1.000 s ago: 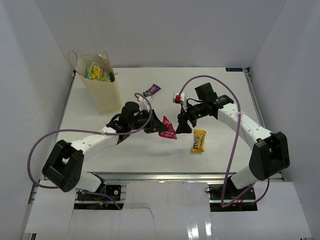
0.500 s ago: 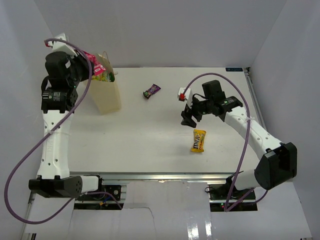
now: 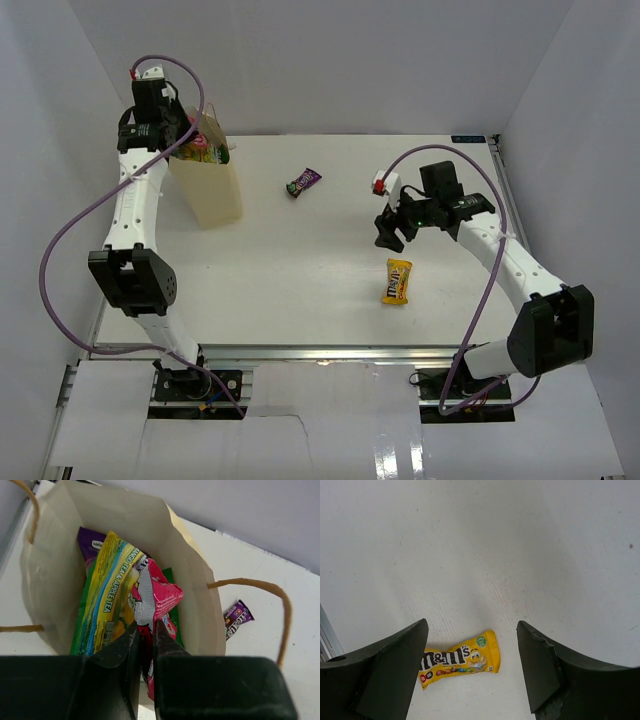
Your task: Place the snacks into the paper bag
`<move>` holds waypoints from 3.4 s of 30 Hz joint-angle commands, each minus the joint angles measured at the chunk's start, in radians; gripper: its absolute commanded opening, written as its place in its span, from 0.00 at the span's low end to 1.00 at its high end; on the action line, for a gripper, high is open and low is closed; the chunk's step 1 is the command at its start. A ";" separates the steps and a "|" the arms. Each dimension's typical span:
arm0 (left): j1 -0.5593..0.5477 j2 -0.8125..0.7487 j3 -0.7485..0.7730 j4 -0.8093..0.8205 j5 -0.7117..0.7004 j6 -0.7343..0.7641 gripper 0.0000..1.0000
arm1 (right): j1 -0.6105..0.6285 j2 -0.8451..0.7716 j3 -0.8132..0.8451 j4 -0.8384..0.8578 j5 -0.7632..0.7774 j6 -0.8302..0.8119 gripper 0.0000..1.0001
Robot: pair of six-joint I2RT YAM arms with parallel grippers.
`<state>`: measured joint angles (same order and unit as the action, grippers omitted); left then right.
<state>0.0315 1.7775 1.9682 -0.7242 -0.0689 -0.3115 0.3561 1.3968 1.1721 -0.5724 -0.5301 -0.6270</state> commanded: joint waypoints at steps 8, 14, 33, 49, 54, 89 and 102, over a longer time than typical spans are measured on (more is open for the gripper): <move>0.002 -0.088 -0.012 0.022 0.167 -0.067 0.67 | -0.034 0.074 -0.083 0.035 0.013 0.245 0.77; 0.002 -0.286 -0.124 0.034 0.156 -0.037 0.76 | -0.032 0.097 -0.155 0.118 0.321 0.525 0.77; -0.015 -1.084 -1.241 0.428 0.816 -0.469 0.96 | -0.034 0.188 -0.261 0.109 0.348 0.656 0.62; -0.648 -0.759 -1.361 0.847 0.554 -0.600 0.96 | -0.032 0.211 -0.132 0.083 0.084 0.636 0.12; -0.761 -0.420 -1.185 0.858 0.535 -0.534 0.97 | -0.032 0.173 -0.101 0.121 -0.037 0.656 0.08; -0.540 -0.481 -0.849 0.288 0.383 -0.221 0.11 | -0.080 0.051 0.207 0.051 -0.280 0.139 0.86; -0.045 -0.440 -0.292 0.034 0.357 0.003 0.12 | -0.091 0.051 0.156 0.066 -0.366 0.043 0.86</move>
<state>-0.0536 1.2804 1.5875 -0.6289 0.3088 -0.3676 0.2703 1.4467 1.3392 -0.5064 -0.8631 -0.5587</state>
